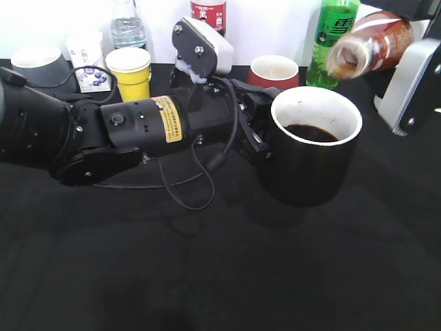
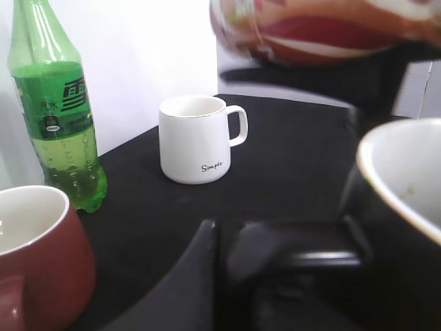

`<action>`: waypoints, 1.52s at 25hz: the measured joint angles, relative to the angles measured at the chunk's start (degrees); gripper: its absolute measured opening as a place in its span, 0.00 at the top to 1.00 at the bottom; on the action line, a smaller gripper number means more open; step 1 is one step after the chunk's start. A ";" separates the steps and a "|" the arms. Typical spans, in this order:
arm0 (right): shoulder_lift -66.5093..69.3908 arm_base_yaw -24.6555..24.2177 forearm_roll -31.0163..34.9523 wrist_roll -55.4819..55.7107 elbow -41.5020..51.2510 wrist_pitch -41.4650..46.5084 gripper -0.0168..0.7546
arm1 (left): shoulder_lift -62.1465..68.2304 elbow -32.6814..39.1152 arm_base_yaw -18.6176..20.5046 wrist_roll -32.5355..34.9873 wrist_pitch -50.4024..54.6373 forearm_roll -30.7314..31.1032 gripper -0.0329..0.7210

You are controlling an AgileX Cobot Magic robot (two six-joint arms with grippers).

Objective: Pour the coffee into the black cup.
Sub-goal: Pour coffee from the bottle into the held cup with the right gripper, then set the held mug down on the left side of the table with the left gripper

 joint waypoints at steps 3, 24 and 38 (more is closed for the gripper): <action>0.00 0.00 -0.33 17.78 0.00 0.05 0.29 | 0.00 0.00 1.29 0.00 0.00 0.22 0.90; 0.00 0.00 0.09 67.21 0.00 0.05 0.29 | 8.80 12.03 29.45 10.79 -18.05 -18.21 0.90; 0.00 0.00 0.15 67.21 0.00 0.05 0.29 | 10.60 12.03 29.45 10.14 -14.86 -19.70 0.57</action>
